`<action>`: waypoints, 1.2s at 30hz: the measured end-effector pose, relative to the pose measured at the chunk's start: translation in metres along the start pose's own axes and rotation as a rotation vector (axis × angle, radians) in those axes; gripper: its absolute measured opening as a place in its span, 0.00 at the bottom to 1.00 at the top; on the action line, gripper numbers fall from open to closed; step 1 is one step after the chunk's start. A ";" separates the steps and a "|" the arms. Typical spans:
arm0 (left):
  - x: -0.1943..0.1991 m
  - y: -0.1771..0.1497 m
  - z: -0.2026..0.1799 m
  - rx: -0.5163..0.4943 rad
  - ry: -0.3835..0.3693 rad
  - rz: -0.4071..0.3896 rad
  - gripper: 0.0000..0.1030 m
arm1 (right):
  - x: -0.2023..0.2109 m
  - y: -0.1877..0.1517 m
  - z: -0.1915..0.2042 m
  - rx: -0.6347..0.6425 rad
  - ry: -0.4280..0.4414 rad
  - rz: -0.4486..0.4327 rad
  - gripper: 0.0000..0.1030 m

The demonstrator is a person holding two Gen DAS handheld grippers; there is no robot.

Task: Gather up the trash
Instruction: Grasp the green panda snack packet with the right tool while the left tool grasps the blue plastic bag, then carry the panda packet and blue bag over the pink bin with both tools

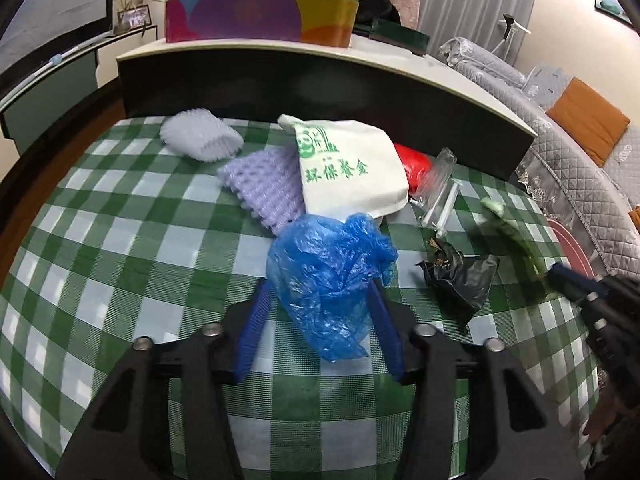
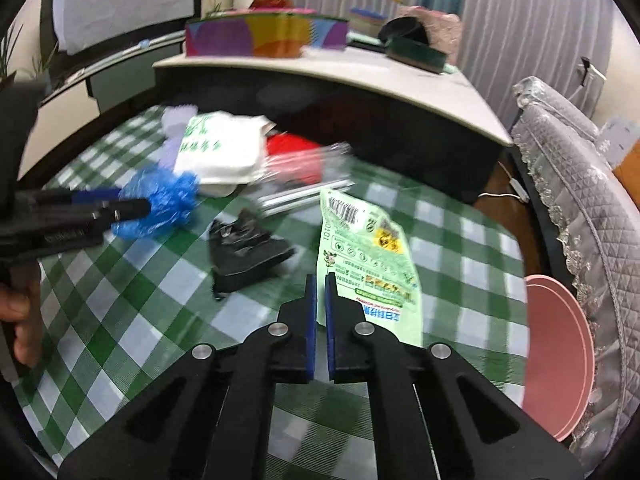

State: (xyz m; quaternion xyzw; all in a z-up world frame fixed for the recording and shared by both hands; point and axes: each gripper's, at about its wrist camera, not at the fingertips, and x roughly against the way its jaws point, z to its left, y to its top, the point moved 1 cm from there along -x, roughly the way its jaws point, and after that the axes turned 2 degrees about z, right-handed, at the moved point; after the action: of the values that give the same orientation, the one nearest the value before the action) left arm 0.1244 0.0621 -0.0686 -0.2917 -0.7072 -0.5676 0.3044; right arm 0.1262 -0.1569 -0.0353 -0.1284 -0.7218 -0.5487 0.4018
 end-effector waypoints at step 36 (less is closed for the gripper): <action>0.071 0.012 -0.070 -0.158 -0.034 -0.206 0.01 | 0.098 0.001 -0.090 -0.175 -0.065 -0.195 0.01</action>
State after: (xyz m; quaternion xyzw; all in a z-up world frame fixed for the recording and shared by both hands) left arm 0.0946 0.0004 0.0048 -0.2503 -0.6915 -0.6448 0.2084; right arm 0.1031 -0.2626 0.0429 -0.1099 -0.6927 -0.6416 0.3104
